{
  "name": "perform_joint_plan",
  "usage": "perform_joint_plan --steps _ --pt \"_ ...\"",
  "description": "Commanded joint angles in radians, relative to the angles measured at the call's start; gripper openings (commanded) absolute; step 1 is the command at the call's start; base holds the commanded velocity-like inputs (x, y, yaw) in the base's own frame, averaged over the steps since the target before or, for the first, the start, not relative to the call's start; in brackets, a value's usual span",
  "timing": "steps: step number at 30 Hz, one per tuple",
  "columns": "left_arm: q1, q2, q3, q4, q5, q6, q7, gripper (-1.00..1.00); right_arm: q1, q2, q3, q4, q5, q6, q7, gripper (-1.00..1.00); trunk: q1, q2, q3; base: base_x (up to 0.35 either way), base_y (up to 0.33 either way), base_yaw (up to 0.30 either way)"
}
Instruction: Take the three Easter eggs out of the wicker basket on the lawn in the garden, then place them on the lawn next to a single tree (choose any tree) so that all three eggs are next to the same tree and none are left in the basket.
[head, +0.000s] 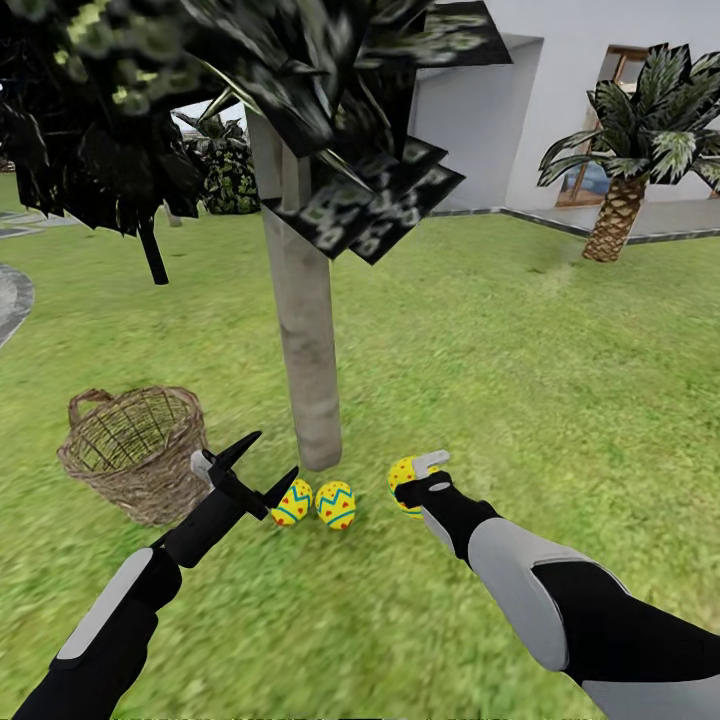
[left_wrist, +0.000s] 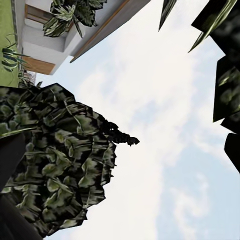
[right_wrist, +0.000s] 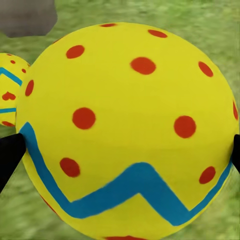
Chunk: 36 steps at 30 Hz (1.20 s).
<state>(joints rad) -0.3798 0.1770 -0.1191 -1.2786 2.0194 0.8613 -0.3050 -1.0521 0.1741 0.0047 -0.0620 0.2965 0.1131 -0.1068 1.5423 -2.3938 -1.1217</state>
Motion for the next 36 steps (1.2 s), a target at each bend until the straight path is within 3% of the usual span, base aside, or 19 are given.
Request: perform_joint_plan --steps 1,15,36 --pt "-0.001 0.001 -0.002 0.001 -0.001 0.001 -0.006 1.00 0.000 0.000 0.001 -0.002 0.007 0.007 0.002 -1.00 0.004 -0.008 -0.004 0.000 0.000 0.000" --pt "-0.001 0.001 -0.002 0.001 -0.001 0.001 -0.006 1.00 0.002 0.000 0.000 -0.001 0.007 -0.037 0.004 -1.00 0.057 -0.106 -0.048 0.000 0.000 0.000" --pt "-0.001 0.001 -0.002 0.001 -0.001 0.001 -0.006 1.00 0.003 0.000 0.001 -0.001 0.007 -0.036 0.004 -1.00 0.067 -0.111 -0.129 0.000 0.000 0.000"
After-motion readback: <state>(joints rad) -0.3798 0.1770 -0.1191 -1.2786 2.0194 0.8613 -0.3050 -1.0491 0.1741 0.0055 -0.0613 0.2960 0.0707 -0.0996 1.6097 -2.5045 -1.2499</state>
